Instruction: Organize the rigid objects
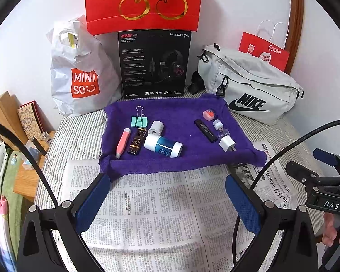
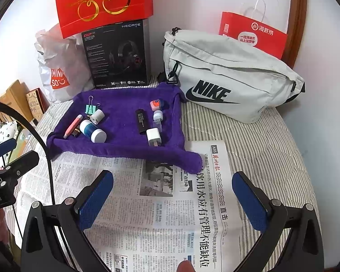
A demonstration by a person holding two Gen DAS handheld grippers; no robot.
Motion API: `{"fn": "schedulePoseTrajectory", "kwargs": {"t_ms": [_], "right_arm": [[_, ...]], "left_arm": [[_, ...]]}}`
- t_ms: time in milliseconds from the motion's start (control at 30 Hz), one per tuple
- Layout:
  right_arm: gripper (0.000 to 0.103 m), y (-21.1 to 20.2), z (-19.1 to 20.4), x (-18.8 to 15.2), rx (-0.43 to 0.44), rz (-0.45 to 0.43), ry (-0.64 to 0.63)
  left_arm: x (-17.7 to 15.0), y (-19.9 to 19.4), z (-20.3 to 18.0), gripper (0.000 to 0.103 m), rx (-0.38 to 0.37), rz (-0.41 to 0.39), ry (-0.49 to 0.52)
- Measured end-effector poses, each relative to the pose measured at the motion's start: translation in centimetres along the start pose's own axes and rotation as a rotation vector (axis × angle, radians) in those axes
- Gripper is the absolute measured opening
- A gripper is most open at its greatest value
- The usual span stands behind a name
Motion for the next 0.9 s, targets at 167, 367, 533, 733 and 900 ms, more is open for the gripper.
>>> {"fn": "schedulePoseTrajectory", "kwargs": {"t_ms": [167,367,533,733,900], "right_arm": [[0.103,-0.09,0.17,-0.1,0.003,-0.001,-0.006],[0.103,-0.19,0.33,-0.07,0.005,-0.002,-0.008],[0.103,-0.23,0.31,-0.09,0.005,-0.002,-0.011],[0.103,-0.24,0.53,-0.15,0.006,-0.001,-0.017],[0.103,-0.24,0.62,-0.15,0.006,-0.003,-0.017]], "left_arm": [[-0.04,-0.14,-0.06,0.103,0.005,-0.001,0.007],[-0.03,-0.24,-0.05,0.103,0.006,0.0,0.001],[-0.01,-0.21,0.15,0.103,0.004,0.002,-0.002],[-0.05,-0.18,0.25,0.103,0.006,0.003,0.0],[-0.07,-0.17,0.28,0.103,0.008,0.002,-0.001]]}}
Point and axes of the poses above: each gripper's, at about its wrist camera, not at the fingertips, and y roughly the way its jaws point, z to its left, x to its top, the point moved 5 cm from there along y, roughly the way its jaws point, and after that the axes turned 15 degrees about z, right-handed, at the moved point
